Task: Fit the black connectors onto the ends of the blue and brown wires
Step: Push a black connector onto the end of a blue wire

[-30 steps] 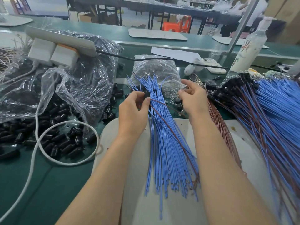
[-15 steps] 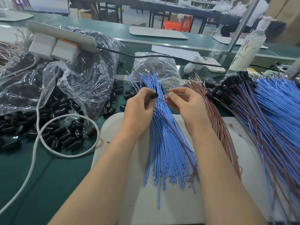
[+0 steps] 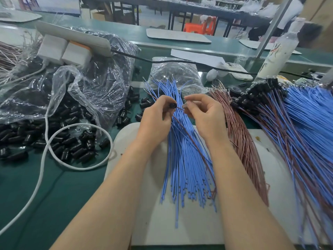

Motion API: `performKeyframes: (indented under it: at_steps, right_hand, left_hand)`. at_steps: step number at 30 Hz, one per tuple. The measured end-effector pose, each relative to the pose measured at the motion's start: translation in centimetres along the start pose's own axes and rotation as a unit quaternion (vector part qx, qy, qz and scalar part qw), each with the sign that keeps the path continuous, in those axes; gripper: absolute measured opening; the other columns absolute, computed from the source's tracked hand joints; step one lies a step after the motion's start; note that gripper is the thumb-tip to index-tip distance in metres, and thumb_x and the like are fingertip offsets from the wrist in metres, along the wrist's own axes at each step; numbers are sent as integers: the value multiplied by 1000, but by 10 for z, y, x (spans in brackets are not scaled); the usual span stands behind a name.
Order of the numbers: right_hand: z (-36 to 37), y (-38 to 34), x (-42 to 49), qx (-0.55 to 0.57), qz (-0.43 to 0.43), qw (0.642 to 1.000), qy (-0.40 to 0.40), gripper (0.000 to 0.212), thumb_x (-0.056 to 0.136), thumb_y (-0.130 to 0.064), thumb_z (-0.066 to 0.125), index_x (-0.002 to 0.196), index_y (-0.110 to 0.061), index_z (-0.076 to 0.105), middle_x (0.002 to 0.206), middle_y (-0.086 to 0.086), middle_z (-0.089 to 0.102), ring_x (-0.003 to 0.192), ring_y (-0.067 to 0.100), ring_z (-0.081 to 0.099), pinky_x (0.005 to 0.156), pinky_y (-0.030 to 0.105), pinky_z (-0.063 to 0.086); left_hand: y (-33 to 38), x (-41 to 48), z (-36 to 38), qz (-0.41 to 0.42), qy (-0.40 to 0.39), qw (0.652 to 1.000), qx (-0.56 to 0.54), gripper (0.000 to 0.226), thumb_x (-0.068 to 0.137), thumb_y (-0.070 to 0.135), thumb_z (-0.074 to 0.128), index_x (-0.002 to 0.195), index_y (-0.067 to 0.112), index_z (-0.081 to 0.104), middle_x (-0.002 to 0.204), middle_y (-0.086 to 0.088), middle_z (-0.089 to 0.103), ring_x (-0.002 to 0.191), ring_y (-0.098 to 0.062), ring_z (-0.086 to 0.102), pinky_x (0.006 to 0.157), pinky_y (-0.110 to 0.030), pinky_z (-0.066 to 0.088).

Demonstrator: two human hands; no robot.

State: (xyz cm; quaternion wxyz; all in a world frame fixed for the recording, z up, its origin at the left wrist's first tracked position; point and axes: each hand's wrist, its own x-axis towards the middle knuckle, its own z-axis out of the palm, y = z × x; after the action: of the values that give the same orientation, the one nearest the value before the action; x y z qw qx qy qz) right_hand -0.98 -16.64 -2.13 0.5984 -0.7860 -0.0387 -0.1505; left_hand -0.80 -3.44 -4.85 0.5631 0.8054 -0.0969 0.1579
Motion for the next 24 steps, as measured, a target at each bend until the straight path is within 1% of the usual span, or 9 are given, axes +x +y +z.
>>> performKeyframes:
  at_steps: [2, 4, 6, 10, 12, 15, 17, 21, 24]
  right_hand:
    - [2, 0, -3, -80, -32, 996, -5, 14, 90, -8, 60, 95, -16, 70, 83, 1, 71, 78, 11, 68, 79, 25, 55]
    - [6, -1, -6, -130, -60, 990, -15, 13, 89, -12, 62, 97, -16, 71, 85, -2, 72, 78, 5, 66, 77, 16, 52]
    - [10, -2, -8, -155, -78, 985, -21, 15, 87, -16, 66, 101, -14, 71, 83, -4, 70, 77, 5, 65, 78, 17, 50]
    - [11, -3, -9, -192, -98, 976, -21, 17, 85, -19, 69, 101, -12, 70, 77, -6, 64, 74, 10, 63, 77, 23, 51]
    - [11, -4, -10, -197, -104, 975, -14, 14, 85, -19, 69, 98, -13, 71, 75, -7, 64, 73, 11, 62, 76, 25, 50]
    - [12, -5, -11, -192, -108, 975, -12, 11, 84, -19, 70, 95, -14, 71, 72, -8, 64, 72, 12, 63, 76, 28, 51]
    - [13, -6, -11, -190, -111, 975, -18, 11, 84, -19, 70, 94, -15, 71, 71, -9, 63, 71, 10, 63, 75, 27, 51]
    - [14, -7, -12, -187, -114, 975, -24, 11, 84, -20, 70, 94, -15, 70, 70, -13, 61, 69, 7, 61, 74, 22, 50]
    - [14, -9, -12, -174, -111, 978, -31, 11, 84, -19, 71, 93, -14, 70, 72, -9, 63, 70, 7, 62, 74, 22, 51]
  left_hand:
    - [0, 0, 0, 0, 0, 1000, 5, 27, 90, -5, 49, 104, 15, 60, 98, 3, 69, 98, -7, 65, 95, -27, 49]
    - [0, 0, 0, 1, 2, 1000, 17, 25, 90, -2, 50, 105, 16, 60, 94, 7, 68, 96, -6, 65, 91, -21, 49]
    - [0, 0, 0, 6, 4, 999, 36, 23, 91, 0, 53, 104, 18, 60, 91, 11, 66, 94, -5, 64, 86, -16, 48]
    - [1, -1, -1, 10, -1, 996, 91, 22, 91, 6, 53, 104, 22, 61, 85, 16, 61, 88, -6, 61, 81, -21, 47]
    - [2, -2, 0, 19, 4, 992, 123, 21, 91, 9, 54, 106, 20, 61, 86, 14, 60, 86, -12, 61, 79, -27, 48]
    - [1, 0, -1, 27, 39, 982, 184, 18, 89, 8, 57, 105, 13, 64, 94, 3, 62, 87, -22, 59, 79, -36, 49]
    - [1, 1, -1, 25, 59, 978, 200, 15, 89, 8, 57, 101, 9, 66, 97, -6, 62, 86, -26, 59, 79, -42, 48]
    - [5, -1, -1, 29, 64, 979, 193, 14, 89, 8, 55, 96, 6, 67, 91, -9, 62, 82, -27, 58, 77, -43, 47]
    - [7, -2, -1, 33, 51, 981, 182, 15, 88, 6, 54, 96, 6, 66, 90, -8, 63, 82, -25, 57, 77, -40, 47]
